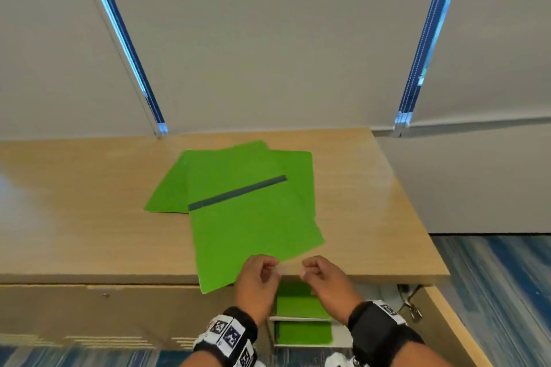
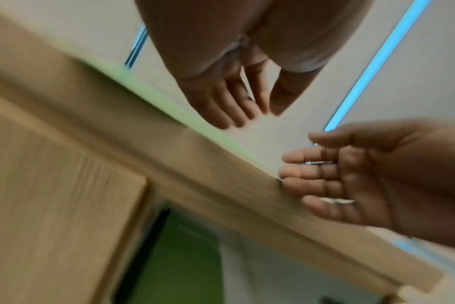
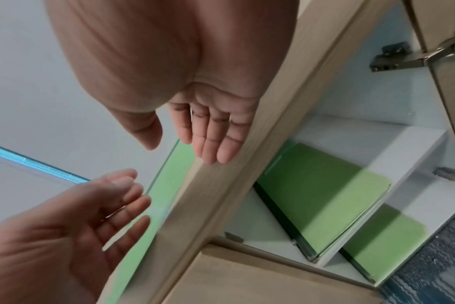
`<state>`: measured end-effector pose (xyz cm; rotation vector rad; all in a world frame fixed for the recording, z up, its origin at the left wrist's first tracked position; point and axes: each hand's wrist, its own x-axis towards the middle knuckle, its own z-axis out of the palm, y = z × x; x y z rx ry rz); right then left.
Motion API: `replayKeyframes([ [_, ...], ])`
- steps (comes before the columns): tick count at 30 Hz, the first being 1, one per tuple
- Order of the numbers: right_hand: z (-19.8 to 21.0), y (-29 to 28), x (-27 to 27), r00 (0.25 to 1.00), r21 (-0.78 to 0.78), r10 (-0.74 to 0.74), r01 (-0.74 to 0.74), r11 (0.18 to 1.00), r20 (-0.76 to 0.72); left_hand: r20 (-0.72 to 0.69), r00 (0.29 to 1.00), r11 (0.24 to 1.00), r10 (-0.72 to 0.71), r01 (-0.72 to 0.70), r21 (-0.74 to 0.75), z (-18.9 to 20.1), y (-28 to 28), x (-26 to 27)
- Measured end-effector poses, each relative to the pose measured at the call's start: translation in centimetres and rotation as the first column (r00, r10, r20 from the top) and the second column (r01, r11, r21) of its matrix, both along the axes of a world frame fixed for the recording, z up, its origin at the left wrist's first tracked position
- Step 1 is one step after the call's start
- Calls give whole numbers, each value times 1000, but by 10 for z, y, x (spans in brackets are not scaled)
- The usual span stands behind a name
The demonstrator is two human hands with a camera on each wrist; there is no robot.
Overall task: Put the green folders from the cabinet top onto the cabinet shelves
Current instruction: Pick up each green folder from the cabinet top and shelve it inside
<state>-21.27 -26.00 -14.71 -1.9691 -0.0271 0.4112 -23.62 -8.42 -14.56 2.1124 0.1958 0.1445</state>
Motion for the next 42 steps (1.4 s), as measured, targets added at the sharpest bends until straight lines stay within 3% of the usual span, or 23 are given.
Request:
replayKeyframes([
  [1,3,3,5,1000,12,-13,14,1000,-16,20,1000,971,-15,10,238,3,5,6],
  [3,7,8,11,994,58,-41,47,997,-99,-141,989,832,-42,112,544,1,18,16],
  [6,13,14,15,978,113,-83,106,988,-190,-385,921,666,-53,320,674,-6,31,23],
  [9,19,19,18,966,145,-89,127,981,-242,-354,934,593,-56,316,741,-1,34,24],
  [13,25,23,16,936,157,-28,88,984,-351,-298,947,620,-121,306,722,11,27,19],
  [16,26,28,14,889,325,-26,194,926,-457,-239,955,682,-174,292,671,15,24,15],
  [17,24,30,15,864,410,-26,264,873,-502,-215,958,706,-189,284,649,16,23,14],
  [20,21,32,21,800,616,-71,511,599,-596,-224,946,749,-235,323,578,16,19,0],
  [22,21,31,25,780,628,-136,582,516,-611,-250,930,738,-268,366,567,19,15,-9],
  [24,25,27,27,781,619,-178,592,516,-598,-204,951,771,-231,307,558,28,18,-8],
  [30,43,-6,36,815,590,-227,550,591,-533,-17,996,915,88,-74,396,72,62,29],
  [33,50,-16,41,825,566,-253,539,624,-506,3,994,942,112,-107,318,89,73,41],
  [37,65,-15,47,861,565,-261,488,666,-437,-4,1000,995,27,-27,101,100,72,39],
  [42,78,5,61,889,608,-309,456,650,-337,86,994,974,67,-84,212,114,70,28],
])
